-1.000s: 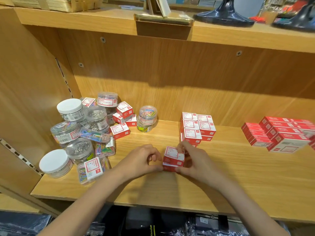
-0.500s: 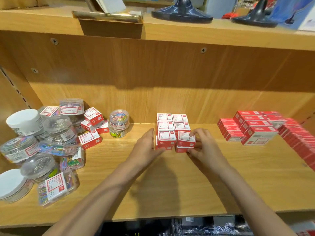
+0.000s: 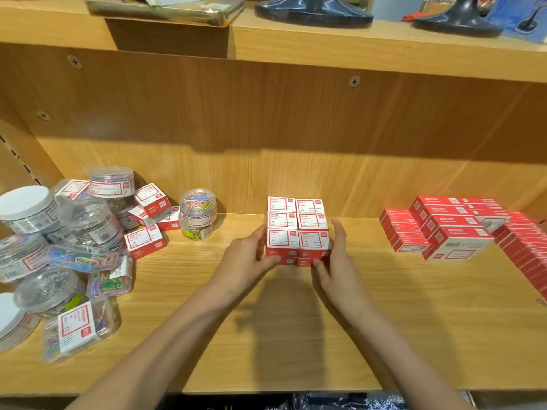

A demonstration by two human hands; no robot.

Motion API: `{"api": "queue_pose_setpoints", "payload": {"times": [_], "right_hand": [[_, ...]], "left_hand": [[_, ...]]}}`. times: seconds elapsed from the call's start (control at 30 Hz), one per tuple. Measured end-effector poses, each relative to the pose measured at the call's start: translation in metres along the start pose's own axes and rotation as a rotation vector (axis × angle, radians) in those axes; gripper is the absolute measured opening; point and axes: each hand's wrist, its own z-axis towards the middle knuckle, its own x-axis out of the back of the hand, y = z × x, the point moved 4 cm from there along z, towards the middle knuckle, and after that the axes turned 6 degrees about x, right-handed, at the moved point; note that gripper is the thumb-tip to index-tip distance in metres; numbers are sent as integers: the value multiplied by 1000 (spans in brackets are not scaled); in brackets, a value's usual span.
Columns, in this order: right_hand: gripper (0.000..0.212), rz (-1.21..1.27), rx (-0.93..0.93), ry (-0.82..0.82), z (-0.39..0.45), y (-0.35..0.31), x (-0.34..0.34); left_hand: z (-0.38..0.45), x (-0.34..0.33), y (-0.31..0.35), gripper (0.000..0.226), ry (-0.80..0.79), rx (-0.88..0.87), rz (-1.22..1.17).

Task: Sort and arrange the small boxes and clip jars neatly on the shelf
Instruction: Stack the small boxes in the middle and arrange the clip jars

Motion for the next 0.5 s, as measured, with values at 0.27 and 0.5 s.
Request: {"api": "queue_pose_setpoints", "payload": {"times": [0.27, 0.5], "right_hand": [[88, 64, 135, -129, 22, -5, 10], [107, 25, 62, -393, 39, 10, 9]], "left_hand": [[13, 0, 6, 102, -181, 44, -10], [24, -1, -1, 110, -319, 38, -26]]}}
